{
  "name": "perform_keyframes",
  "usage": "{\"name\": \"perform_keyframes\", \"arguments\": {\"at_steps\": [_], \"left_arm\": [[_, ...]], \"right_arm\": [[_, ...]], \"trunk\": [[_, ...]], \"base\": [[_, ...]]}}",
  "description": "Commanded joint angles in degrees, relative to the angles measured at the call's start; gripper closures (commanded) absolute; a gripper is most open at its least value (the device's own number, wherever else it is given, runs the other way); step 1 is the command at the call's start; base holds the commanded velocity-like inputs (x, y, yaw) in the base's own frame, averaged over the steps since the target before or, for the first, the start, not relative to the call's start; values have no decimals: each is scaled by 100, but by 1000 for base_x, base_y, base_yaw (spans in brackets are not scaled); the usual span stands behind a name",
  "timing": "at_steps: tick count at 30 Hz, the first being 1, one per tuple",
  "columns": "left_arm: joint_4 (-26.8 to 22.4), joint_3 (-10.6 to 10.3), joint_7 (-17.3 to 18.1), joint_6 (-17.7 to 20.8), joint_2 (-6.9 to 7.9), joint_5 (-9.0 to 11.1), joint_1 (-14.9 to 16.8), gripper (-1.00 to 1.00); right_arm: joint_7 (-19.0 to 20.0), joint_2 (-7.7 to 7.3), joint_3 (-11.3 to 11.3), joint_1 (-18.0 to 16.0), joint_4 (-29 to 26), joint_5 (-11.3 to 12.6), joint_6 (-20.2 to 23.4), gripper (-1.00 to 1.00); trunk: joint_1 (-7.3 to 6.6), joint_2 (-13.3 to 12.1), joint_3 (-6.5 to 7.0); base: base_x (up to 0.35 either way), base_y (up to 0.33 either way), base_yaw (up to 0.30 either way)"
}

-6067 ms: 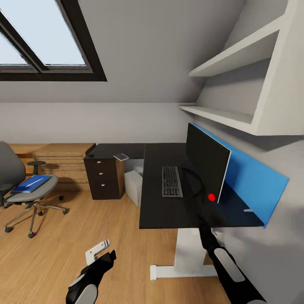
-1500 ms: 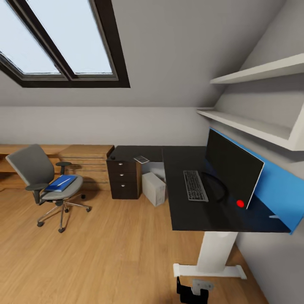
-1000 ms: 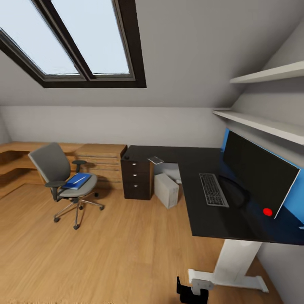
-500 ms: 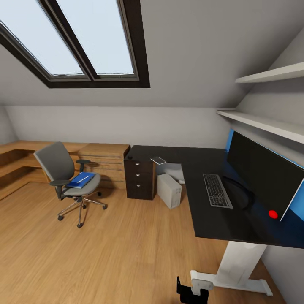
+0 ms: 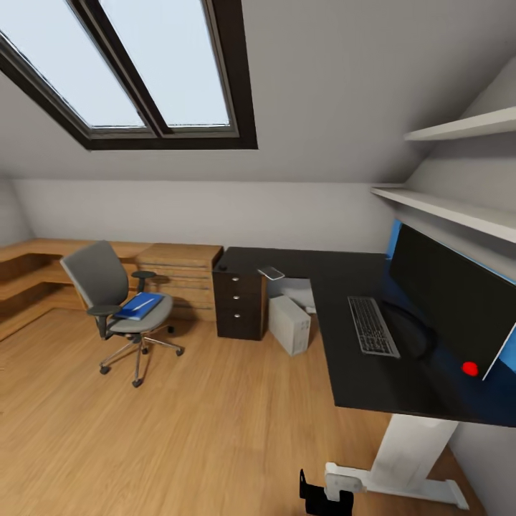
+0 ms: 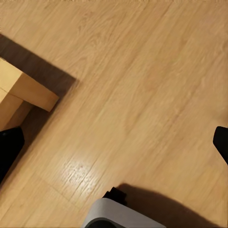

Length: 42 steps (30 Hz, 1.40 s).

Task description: In the bedroom, organize the workspace by keeping the computer under the desk, ensuring the monitor is on the desk, placing the keyboard on the desk next to the monitor, placing the mouse on the desk next to the keyboard, moving the folder from the swivel chair onto the desk next to the mouse, stacking the notebook on top of the folder with the pen on top of the notebook, and positioning the swivel chair next to the desk.

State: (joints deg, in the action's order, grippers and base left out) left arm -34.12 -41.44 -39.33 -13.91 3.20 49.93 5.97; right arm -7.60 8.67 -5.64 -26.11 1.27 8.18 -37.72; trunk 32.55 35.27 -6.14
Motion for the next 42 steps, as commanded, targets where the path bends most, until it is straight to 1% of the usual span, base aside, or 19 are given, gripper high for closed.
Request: {"name": "perform_keyframes", "arguments": {"at_steps": [1, 34, 42], "left_arm": [[-7, -48, -32, -32, 7, 56, 9, -100], [-7, -48, -32, -32, 6, 62, 9, -100], [-7, -48, -31, -32, 5, 61, 9, -100]], "right_arm": [[-13, 3, -51, -8, 14, 52, -26, -100], [-13, 3, -51, -8, 14, 52, -25, -100], [-13, -4, -51, -8, 14, 52, -9, -100]], "trunk": [[4, 8, -9], [4, 8, 106], [4, 8, 113]], "base": [[242, 0, 161], [322, 0, 245], [328, 0, 75]]}}
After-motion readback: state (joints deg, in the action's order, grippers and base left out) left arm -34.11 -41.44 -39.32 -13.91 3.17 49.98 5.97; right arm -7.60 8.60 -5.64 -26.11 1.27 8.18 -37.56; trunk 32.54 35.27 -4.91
